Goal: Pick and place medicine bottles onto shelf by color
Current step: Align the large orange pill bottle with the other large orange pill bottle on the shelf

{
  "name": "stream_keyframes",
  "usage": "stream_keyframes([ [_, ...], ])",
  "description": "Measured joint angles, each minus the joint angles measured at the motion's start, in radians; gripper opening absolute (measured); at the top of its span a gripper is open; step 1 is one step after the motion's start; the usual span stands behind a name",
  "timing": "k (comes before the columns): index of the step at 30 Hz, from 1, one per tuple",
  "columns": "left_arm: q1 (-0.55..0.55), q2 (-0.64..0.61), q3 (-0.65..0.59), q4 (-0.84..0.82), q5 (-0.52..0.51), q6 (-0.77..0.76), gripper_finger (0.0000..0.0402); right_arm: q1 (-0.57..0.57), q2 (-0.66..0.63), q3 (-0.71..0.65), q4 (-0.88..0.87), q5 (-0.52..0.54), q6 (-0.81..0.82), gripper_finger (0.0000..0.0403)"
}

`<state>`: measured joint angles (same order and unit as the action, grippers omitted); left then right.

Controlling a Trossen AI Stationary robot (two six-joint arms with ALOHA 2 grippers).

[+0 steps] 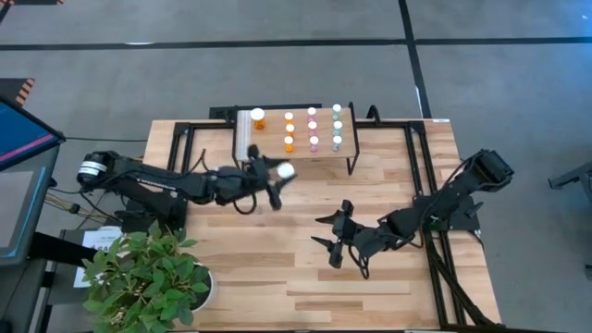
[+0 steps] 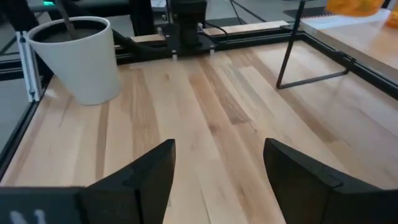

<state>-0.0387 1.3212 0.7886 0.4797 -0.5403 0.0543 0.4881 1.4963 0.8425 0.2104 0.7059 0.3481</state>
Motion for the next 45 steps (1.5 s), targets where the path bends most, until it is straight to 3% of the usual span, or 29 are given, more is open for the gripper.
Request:
stream_keyframes([
  [4, 0.093, -0.032, -0.081, 0.046, -0.078, -0.063, 0.0190, -0.003, 0.000, 0.000, 0.001, 0.002, 0.002, 0.0265],
  [8, 0.153, -0.036, -0.121, 0.105, -0.074, -0.074, 0.0190, -0.014, 0.000, 0.000, 0.005, 0.003, 0.002, 0.0265],
  [18, 0.261, -0.028, -0.125, 0.107, -0.152, -0.094, 0.0190, -0.026, 0.000, 0.000, 0.006, 0.003, 0.011, 0.0265],
  [40, 0.290, -0.028, -0.125, 0.027, -0.224, -0.150, 0.0190, -0.024, 0.001, 0.000, 0.006, 0.000, 0.011, 0.0265],
  [45, 0.287, -0.027, -0.226, 0.210, -0.229, -0.144, 0.0190, -0.024, 0.001, 0.000, 0.007, 0.000, 0.024, 0.0265],
])
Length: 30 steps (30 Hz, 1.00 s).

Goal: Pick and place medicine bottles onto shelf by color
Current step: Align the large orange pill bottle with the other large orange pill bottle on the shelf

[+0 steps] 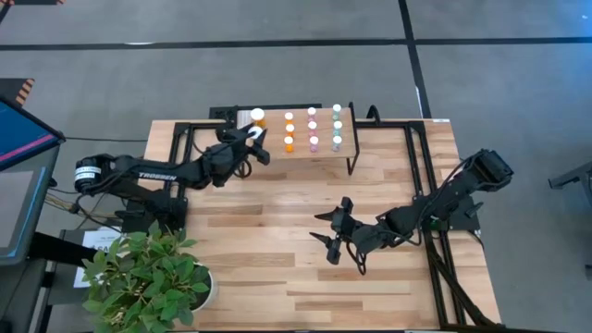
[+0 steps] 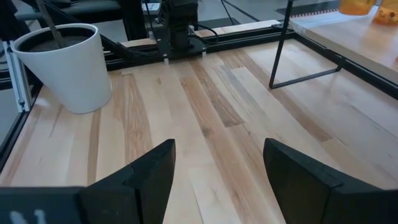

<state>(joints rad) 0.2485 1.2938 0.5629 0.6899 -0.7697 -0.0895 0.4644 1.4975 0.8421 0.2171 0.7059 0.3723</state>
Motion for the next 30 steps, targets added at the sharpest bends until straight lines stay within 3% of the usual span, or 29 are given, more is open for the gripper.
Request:
stream_keyframes([
  [3, 0.000, 0.000, -0.054, 0.128, 0.003, 0.026, 0.0190, 0.000, 0.000, 0.000, 0.000, 0.000, 0.004, 0.0265],
  [6, 0.000, 0.000, -0.059, 0.136, 0.010, 0.049, 0.0190, -0.002, 0.000, 0.000, 0.000, 0.000, 0.004, 0.0265],
  [13, 0.043, 0.000, 0.000, -0.037, 0.120, 0.014, 0.0190, -0.016, 0.000, 0.000, 0.002, 0.000, 0.020, 0.0265],
  [30, 0.142, 0.000, 0.003, -0.122, 0.250, -0.070, 0.0205, -0.014, 0.000, 0.000, 0.002, 0.000, 0.022, 0.0265],
])
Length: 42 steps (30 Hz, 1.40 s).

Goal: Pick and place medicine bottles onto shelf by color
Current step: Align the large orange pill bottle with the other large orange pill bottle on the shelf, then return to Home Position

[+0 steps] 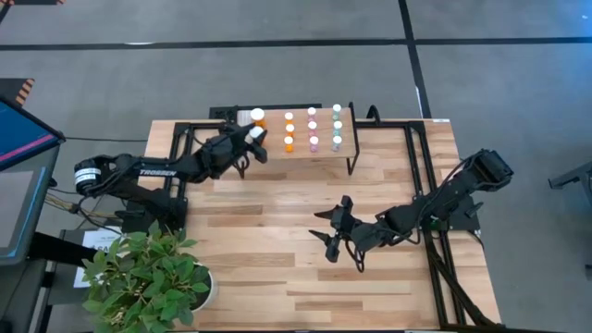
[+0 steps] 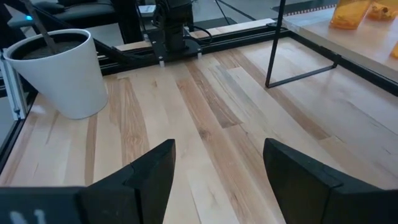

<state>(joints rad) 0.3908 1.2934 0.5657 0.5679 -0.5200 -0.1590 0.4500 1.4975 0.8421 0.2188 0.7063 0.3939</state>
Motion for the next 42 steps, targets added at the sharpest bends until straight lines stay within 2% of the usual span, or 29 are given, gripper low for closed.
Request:
stream_keyframes([
  [10, 0.007, 0.000, -0.001, -0.016, 0.047, -0.003, 0.0226, 0.000, 0.000, 0.000, -0.003, 0.000, -0.002, 0.0265],
  [19, 0.007, -0.002, 0.008, -0.042, 0.094, -0.017, 0.0292, 0.000, 0.000, 0.000, -0.009, 0.000, -0.002, 0.0265],
  [24, -0.005, -0.057, 0.048, -0.133, 0.093, -0.020, 0.0319, 0.000, 0.000, 0.000, -0.027, 0.000, 0.005, 0.0265],
  [29, -0.028, -0.144, 0.091, -0.221, 0.091, 0.030, 0.0322, -0.001, 0.000, -0.001, -0.042, 0.000, 0.024, 0.0265],
  [31, -0.045, -0.189, 0.094, -0.231, 0.128, 0.065, 0.0320, -0.001, 0.000, -0.001, -0.043, 0.001, 0.025, 0.0265],
  [35, -0.065, -0.294, 0.094, -0.254, 0.268, 0.126, 0.0298, 0.010, -0.034, -0.002, -0.065, 0.038, 0.025, 0.0265],
  [39, -0.068, -0.432, 0.095, -0.328, 0.336, 0.135, 0.0246, 0.016, -0.115, -0.001, -0.078, 0.058, -0.015, 0.0265],
  [42, -0.083, -0.538, 0.094, -0.455, 0.359, 0.183, 0.0194, 0.013, -0.188, -0.001, -0.080, 0.062, -0.072, 0.0265],
])
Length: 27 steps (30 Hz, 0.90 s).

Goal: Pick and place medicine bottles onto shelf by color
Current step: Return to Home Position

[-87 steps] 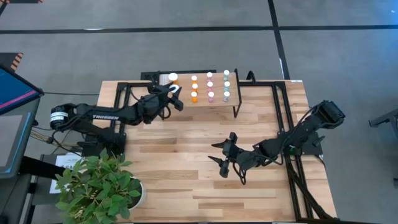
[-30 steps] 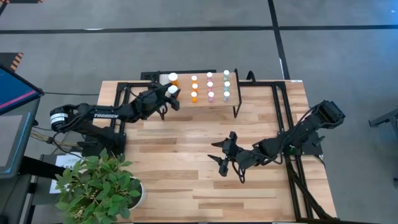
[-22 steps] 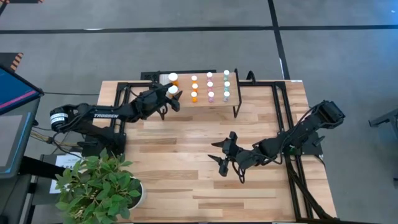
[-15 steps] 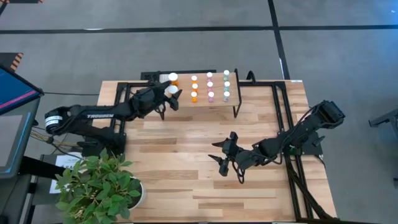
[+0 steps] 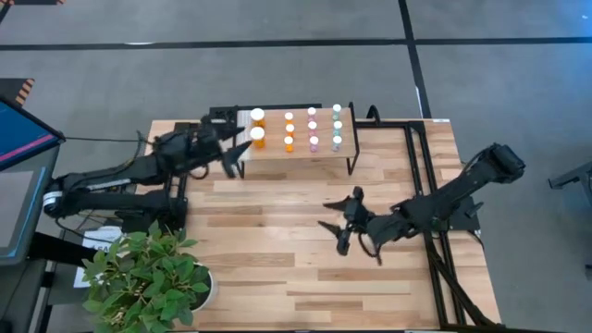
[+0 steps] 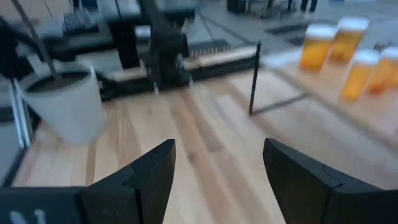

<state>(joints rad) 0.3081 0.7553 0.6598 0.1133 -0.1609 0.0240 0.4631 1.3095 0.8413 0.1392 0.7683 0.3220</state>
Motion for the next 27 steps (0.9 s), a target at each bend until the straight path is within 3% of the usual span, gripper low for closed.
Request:
stream_keyframes([
  [4, -0.001, -0.174, 0.000, -0.128, 0.005, 0.027, 0.0118, -0.001, -0.110, 0.000, -0.013, 0.014, -0.114, 0.0265],
  [10, -0.002, -0.398, -0.008, -0.303, 0.227, 0.001, 0.0014, -0.018, -0.282, 0.000, -0.151, 0.042, -0.213, 0.0265],
  [16, -0.002, -0.523, -0.113, -0.370, 0.165, -0.042, 0.0005, -0.084, -0.405, 0.000, -0.357, 0.049, -0.196, 0.0265],
  [20, -0.002, -0.569, -0.185, -0.358, 0.251, -0.078, 0.0001, -0.099, -0.460, -0.002, -0.463, 0.048, -0.174, 0.0254],
  [23, -0.002, -0.609, -0.234, -0.291, 0.292, -0.098, 0.0000, -0.090, -0.513, -0.057, -0.452, 0.046, -0.186, 0.0226],
  [27, -0.002, -0.666, -0.322, -0.170, 0.285, -0.099, 0.0000, -0.086, -0.610, -0.217, -0.304, 0.041, -0.251, 0.0168],
])
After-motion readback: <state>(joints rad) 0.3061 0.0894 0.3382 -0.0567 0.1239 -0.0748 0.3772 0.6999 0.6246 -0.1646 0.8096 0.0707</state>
